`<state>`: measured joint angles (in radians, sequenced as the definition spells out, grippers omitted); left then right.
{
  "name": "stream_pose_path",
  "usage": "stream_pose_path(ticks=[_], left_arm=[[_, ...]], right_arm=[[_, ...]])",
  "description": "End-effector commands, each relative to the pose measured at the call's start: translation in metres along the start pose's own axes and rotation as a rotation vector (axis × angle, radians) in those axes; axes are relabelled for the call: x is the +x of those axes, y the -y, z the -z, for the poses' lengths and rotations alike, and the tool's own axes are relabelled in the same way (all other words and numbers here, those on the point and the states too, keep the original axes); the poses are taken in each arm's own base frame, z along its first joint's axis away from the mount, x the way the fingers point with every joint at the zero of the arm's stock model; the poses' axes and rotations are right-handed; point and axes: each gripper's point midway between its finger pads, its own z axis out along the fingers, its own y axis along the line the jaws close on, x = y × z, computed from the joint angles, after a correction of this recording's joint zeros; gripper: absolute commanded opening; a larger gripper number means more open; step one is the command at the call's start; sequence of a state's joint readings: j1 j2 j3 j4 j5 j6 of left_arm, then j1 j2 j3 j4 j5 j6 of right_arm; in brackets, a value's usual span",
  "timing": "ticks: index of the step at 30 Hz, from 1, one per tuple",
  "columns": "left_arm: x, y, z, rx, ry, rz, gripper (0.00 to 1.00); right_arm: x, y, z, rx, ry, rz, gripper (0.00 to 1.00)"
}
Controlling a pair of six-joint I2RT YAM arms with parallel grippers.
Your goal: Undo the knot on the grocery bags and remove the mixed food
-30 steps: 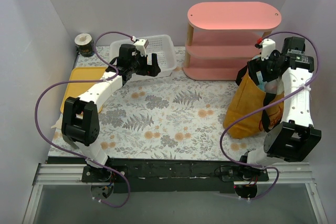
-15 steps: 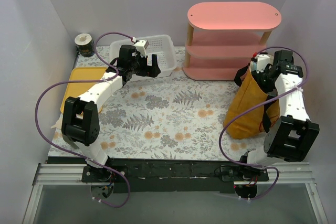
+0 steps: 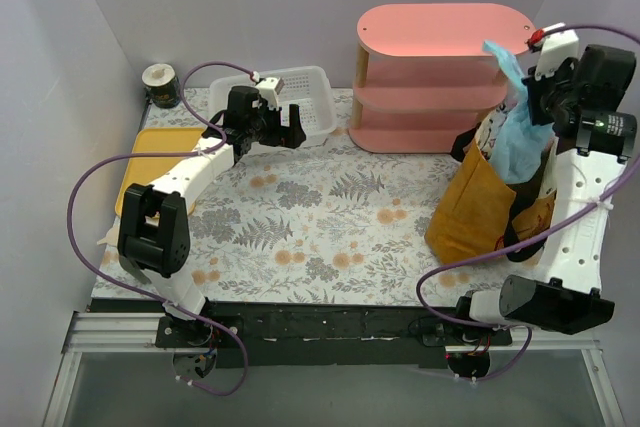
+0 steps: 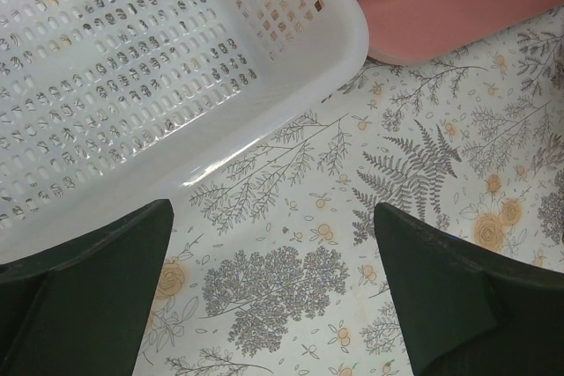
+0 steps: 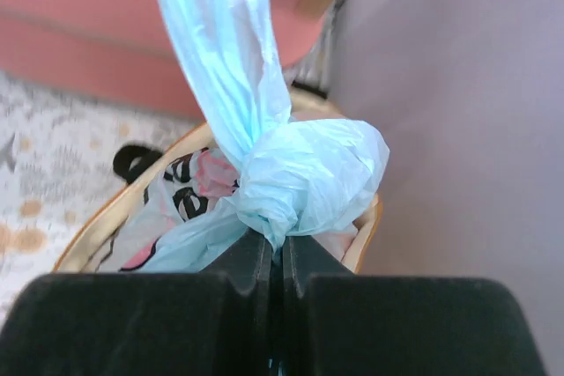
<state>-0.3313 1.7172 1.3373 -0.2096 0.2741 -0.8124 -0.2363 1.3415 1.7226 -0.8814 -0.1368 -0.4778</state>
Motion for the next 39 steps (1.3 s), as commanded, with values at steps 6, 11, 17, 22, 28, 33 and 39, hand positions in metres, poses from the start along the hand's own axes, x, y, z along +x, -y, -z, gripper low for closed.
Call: stream_pose_path(ticks=[6,11,17,22,28,33,39], left_arm=[[-0.016,0.009,0.003,0.020,0.020,-0.009,0.98],[-0.043,0.000,0.013,-0.060,0.066,-0.035,0.98],[-0.066,-0.025,0.042,-0.176,0.089,0.015,0.98],[-0.068,-0.052,0.072,-0.278,0.098,0.036,0.98],[-0.037,-0.074,0.097,-0.361,0.070,-0.009,0.98],[-0.025,-0.072,0.100,-0.346,0.051,-0.029,0.98],[-0.007,-0.066,0.094,-0.301,-0.005,-0.038,0.98]], right_arm=[[-0.181,0.034,0.106,0.111,0.568,0.113,0.01],[-0.242,-0.012,0.126,0.051,0.787,0.244,0.01],[-0.284,-0.123,0.120,-0.189,0.956,0.357,0.01],[-0.263,-0.220,0.092,-0.456,0.930,0.387,0.01],[-0.189,-0.303,0.059,-0.759,0.754,0.358,0.01],[-0.111,-0.363,0.017,-0.922,0.542,0.384,0.01],[-0.077,-0.394,0.006,-1.017,0.357,0.282,0.55]])
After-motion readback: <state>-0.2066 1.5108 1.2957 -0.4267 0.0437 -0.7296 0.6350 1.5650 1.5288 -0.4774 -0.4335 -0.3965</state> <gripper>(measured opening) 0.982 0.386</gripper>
